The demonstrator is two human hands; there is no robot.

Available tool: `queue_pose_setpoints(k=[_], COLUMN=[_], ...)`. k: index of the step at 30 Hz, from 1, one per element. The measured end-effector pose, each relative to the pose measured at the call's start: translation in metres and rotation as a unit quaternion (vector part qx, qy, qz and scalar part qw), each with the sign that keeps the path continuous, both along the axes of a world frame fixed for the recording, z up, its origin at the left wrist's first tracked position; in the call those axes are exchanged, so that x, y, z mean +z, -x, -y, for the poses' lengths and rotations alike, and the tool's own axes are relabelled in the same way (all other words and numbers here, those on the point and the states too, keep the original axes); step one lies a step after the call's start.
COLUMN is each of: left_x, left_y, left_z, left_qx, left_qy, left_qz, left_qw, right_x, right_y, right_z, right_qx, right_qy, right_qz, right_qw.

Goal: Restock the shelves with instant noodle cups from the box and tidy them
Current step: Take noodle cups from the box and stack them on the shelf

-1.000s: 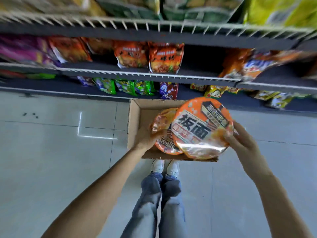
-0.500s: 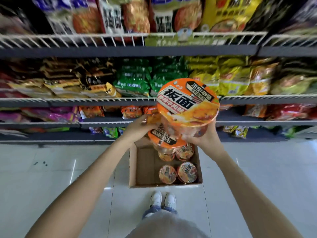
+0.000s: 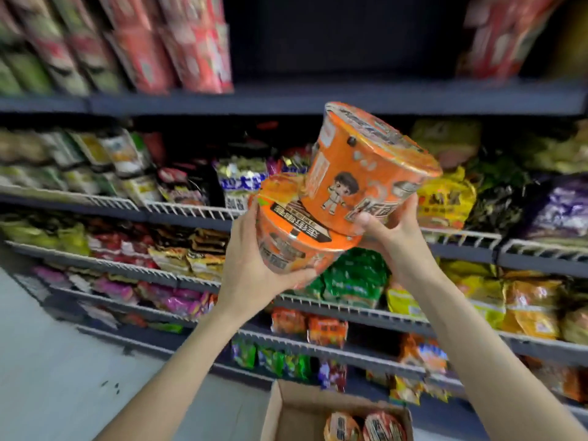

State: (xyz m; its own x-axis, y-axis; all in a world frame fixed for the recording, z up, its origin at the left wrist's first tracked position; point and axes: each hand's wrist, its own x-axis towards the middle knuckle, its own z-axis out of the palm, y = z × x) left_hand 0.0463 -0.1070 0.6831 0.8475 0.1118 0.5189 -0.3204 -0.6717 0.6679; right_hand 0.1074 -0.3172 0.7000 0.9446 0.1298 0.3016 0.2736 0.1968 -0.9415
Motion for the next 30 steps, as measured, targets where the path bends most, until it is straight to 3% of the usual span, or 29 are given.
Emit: queue_pose_setpoints(k=[7,14,22,30], left_x=[0.100,0.174,0.205,0.196], left_y=[-0.029,-0.121,-0.239,-0.326], left_z=[-0.032,-0.040,-0.063,-0.096], left_qx=[0.052,0.058,0.038,0.032], left_qy=[-0.060,-0.062,-0.052,-0.006], left_qz=[0.135,0.189,0.135,0.049], left_qw=[0.988,0.978,0.989,0.998], right_x=[0.101,0.179,0.235,0.245], right_y=[-0.031,-0.101,-0.181,-0.265], right_z=[-0.036,-0.073,-0.105,-0.154], right_qx=[0.023,-0.073,-0.212,-0.264], right_qy=[-0.032,-0.067,0.039,0.139], right_qz=[0.075,0.138,0.220,0.146], right_qw=[0.996,0.986,0.951,0.943])
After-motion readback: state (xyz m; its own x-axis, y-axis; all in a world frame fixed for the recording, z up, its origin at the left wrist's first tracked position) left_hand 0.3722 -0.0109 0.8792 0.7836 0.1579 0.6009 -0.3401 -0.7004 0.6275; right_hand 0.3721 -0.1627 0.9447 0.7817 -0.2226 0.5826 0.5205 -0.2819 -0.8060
